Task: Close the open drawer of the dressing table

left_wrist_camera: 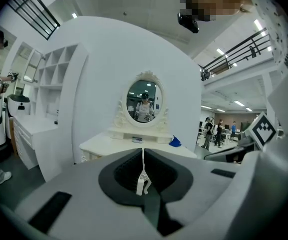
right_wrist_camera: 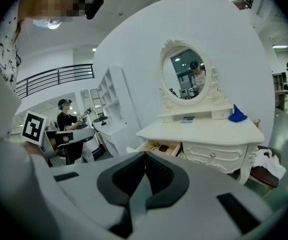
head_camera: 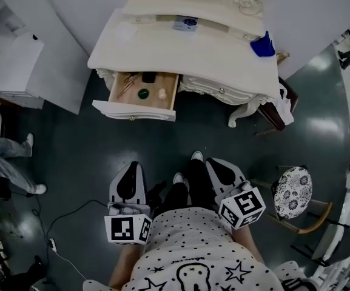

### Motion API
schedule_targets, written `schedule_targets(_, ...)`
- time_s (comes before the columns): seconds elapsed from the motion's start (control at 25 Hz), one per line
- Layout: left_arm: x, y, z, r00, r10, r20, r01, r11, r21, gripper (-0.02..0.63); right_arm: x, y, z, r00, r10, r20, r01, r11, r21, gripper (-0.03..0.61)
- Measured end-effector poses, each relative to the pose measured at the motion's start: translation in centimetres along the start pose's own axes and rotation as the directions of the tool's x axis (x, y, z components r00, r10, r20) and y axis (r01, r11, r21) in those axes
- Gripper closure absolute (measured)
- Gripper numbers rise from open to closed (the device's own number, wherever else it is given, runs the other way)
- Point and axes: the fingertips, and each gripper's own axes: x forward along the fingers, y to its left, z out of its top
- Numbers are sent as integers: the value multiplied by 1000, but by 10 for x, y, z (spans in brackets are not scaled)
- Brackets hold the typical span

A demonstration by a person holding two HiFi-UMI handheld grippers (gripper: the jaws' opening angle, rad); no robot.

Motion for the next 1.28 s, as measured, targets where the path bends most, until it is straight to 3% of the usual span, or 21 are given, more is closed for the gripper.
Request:
schedule_targets(0.6, 86, -3, 41, 993, 93, 79, -92, 996, -10, 592, 35, -90, 61, 999, 40, 22, -39, 998, -40, 569)
schedule_targets(1.0, 129, -3, 48, 983, 146, 112, -147, 989, 1, 592, 31, -141, 73, 1000, 13, 19, -12, 998, -55, 569)
schedule_targets(1.28, 136, 6, 46, 982, 162, 94, -164, 986, 10, 592, 35, -150, 70, 1000, -10, 5, 10, 999, -34, 569)
